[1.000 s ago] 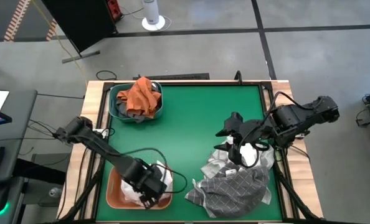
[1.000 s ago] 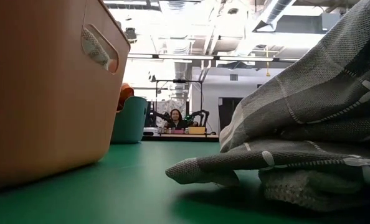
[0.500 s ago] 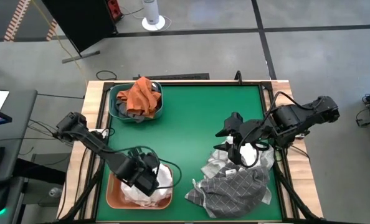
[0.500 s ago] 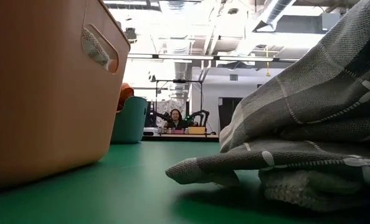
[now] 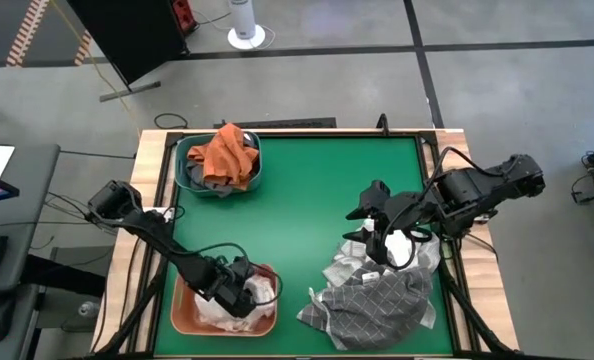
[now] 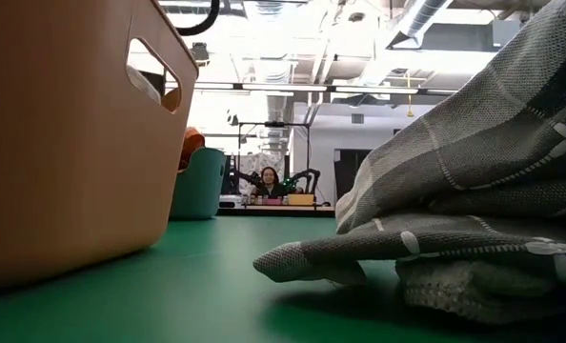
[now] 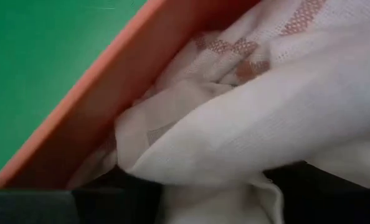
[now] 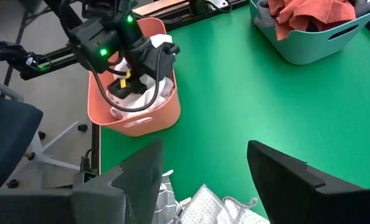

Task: Sort microfiber towel by color & place in baskets
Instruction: Put the left white microfiber towel into the orange bin, then put the black and white microfiber towel into the green bin

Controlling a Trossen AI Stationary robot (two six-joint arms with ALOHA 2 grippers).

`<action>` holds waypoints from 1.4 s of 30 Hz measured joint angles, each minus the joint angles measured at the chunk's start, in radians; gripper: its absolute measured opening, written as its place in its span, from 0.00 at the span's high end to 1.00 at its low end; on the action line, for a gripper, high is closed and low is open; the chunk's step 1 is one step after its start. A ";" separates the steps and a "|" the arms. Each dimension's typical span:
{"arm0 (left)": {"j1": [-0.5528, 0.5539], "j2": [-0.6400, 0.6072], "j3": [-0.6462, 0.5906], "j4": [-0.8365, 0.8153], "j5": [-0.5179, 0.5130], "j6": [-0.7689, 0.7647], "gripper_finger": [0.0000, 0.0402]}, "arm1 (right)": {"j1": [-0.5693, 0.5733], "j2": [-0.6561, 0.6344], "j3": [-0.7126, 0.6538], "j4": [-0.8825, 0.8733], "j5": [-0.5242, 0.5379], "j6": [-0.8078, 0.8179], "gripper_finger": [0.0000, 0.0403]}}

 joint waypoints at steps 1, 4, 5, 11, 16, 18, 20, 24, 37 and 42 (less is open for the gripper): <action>0.006 -0.001 0.001 -0.001 0.003 -0.001 0.44 | 0.000 0.000 0.000 -0.003 0.000 0.000 0.35; 0.019 -0.008 0.028 -0.026 0.008 0.022 0.44 | 0.000 0.000 0.000 -0.013 0.000 0.000 0.35; 0.024 -0.013 0.042 -0.037 0.010 0.034 0.44 | 0.000 0.000 0.000 -0.013 0.000 0.000 0.35; 0.048 -0.074 0.142 -0.162 0.015 0.068 0.44 | 0.000 0.000 0.000 -0.013 0.000 0.000 0.35; 0.056 -0.151 0.207 -0.272 0.015 -0.013 0.44 | 0.000 0.000 0.000 -0.013 0.000 -0.008 0.35; 0.056 -0.180 0.220 -0.302 0.018 -0.063 0.44 | 0.000 0.000 0.000 -0.013 0.000 -0.008 0.35; 0.057 -0.203 0.226 -0.355 0.047 -0.127 0.44 | 0.000 0.000 0.000 -0.013 0.000 -0.008 0.35; 0.049 -0.211 0.226 -0.519 0.152 -0.211 0.44 | 0.000 0.000 0.000 -0.013 0.000 -0.009 0.35; 0.020 0.007 0.226 -0.599 0.347 -0.116 0.44 | 0.000 0.000 0.000 -0.008 0.000 -0.028 0.35; 0.020 0.110 0.226 -0.590 0.342 -0.068 0.44 | -0.002 0.000 0.000 -0.008 0.000 -0.029 0.35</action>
